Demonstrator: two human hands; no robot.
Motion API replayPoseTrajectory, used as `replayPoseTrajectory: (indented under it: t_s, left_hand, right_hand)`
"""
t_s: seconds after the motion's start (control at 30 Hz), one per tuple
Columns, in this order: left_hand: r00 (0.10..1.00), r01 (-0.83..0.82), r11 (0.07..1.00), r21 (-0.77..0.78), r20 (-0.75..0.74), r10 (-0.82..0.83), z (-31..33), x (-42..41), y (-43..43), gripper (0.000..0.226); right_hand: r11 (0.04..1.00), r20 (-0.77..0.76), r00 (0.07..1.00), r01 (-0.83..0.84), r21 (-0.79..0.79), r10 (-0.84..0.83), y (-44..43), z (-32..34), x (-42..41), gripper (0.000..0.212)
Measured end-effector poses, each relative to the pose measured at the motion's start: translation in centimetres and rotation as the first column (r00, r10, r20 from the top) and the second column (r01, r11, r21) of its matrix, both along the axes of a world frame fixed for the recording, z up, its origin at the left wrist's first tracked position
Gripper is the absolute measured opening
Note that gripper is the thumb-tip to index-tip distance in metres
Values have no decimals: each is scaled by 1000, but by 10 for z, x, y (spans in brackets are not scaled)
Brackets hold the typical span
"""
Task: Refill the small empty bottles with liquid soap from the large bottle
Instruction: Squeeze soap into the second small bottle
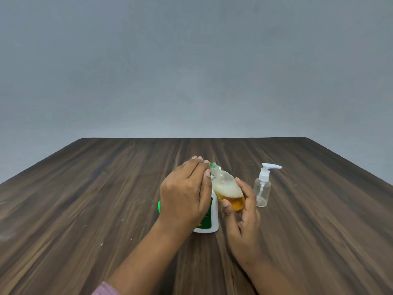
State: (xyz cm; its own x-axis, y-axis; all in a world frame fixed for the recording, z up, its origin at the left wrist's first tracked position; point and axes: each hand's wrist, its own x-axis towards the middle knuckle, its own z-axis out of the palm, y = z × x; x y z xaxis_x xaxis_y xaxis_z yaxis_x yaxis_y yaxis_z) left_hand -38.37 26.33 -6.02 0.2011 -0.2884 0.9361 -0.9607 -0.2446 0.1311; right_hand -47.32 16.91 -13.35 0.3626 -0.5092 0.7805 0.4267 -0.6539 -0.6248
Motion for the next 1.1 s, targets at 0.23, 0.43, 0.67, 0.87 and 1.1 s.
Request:
replayPoseTrajectory:
  t_s: [0.23, 0.43, 0.67, 0.87, 1.1]
  left_hand:
    - [1000, 0, 1000, -11, 14, 0, 2, -1, 0, 37]
    - [1000, -4, 1000, 4, 26, 4, 6, -1, 1, 37]
    - [999, 16, 999, -34, -27, -17, -6, 0, -2, 37]
    - [1000, 12, 1000, -11, 0, -12, 4, -2, 0, 36]
    - [1000, 11, 1000, -26, -15, -11, 2, -3, -2, 37]
  right_hand:
    - [1000, -4, 1000, 7, 18, -7, 2, 1, 0, 42]
    - [999, 13, 1000, 2, 49, -2, 5, 6, 3, 44]
    - [999, 0, 1000, 4, 36, -4, 1, 1, 1, 41]
    - [999, 5, 1000, -10, 41, 10, 5, 4, 1, 40]
    - [999, 2, 1000, 10, 45, -10, 3, 3, 3, 41]
